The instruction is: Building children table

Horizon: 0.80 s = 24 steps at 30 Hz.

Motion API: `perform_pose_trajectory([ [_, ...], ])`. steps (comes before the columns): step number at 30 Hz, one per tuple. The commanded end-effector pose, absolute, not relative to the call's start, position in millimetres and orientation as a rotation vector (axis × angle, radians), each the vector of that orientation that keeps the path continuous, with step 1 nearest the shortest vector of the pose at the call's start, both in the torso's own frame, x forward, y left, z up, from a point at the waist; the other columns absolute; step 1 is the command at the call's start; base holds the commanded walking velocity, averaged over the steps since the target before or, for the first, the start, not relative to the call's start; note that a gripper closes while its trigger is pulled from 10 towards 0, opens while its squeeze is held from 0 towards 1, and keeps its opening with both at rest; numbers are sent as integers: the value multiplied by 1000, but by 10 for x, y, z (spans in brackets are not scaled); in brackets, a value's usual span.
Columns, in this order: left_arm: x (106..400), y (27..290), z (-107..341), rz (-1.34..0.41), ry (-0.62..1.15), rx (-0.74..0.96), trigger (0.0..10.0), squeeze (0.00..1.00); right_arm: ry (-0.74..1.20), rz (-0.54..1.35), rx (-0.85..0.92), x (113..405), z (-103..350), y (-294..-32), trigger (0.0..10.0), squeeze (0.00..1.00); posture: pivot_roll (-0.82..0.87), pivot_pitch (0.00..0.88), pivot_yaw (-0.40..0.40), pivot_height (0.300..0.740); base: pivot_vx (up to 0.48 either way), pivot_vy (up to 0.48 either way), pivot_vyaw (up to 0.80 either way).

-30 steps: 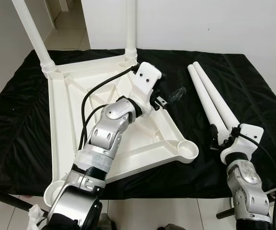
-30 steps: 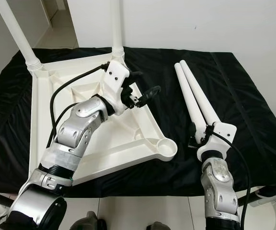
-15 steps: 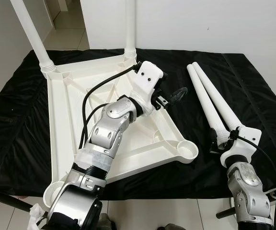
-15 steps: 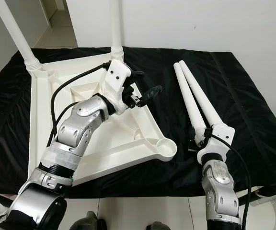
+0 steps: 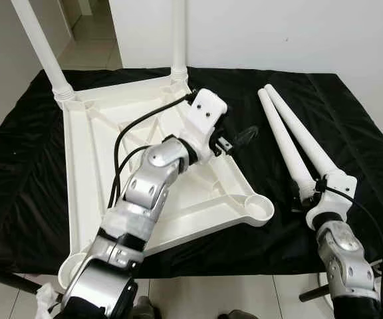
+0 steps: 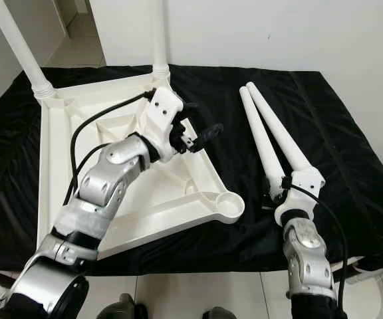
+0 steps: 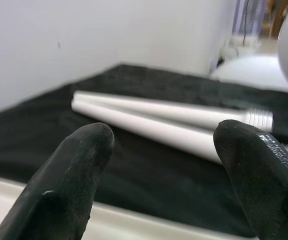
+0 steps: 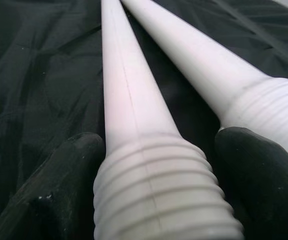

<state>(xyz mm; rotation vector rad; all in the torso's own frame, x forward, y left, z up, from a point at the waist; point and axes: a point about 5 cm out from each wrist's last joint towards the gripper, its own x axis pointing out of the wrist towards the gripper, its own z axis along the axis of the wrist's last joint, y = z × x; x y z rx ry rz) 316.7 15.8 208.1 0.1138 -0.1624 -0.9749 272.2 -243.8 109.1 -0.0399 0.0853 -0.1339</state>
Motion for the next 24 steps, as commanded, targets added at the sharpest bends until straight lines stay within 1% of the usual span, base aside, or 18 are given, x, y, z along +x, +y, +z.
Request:
perform_pose_trajectory([
  [1,3070,121,1958,-1064,-122,161,10000,0,88,-117,-57,2769,1081,-2446,10000,0,-7,19,13,740,0,0,0],
  [4,2997,101,1842,-1104,-100,174,10000,0,88,-97,-57,2824,1082,-2427,10000,0,-4,15,7,740,0,0,0],
  [9,2982,97,1771,-1091,-82,174,10000,0,97,-63,-39,2876,1056,-2387,10000,0,1,9,-2,740,0,0,0],
  [16,2995,104,1812,-1071,-98,179,10000,0,138,-21,-21,2890,975,-2340,10000,0,4,4,-8,740,0,0,0],
  [21,2996,85,1889,-1059,-131,181,10000,0,164,5,-16,2847,907,-2303,10000,0,-3,0,-17,740,0,0,0],
  [22,2997,78,1915,-1056,-140,174,10000,0,170,14,-14,2829,890,-2290,9569,0,-4,0,-18,740,0,0,0],
  [23,2996,75,1929,-1055,-145,169,10000,0,172,20,-13,2821,880,-2284,9569,0,-4,0,-18,740,0,0,0],
  [24,2993,72,1938,-1057,-145,166,10000,0,191,28,4,2799,848,-2271,1020,0,-8,0,-17,740,0,0,0],
])
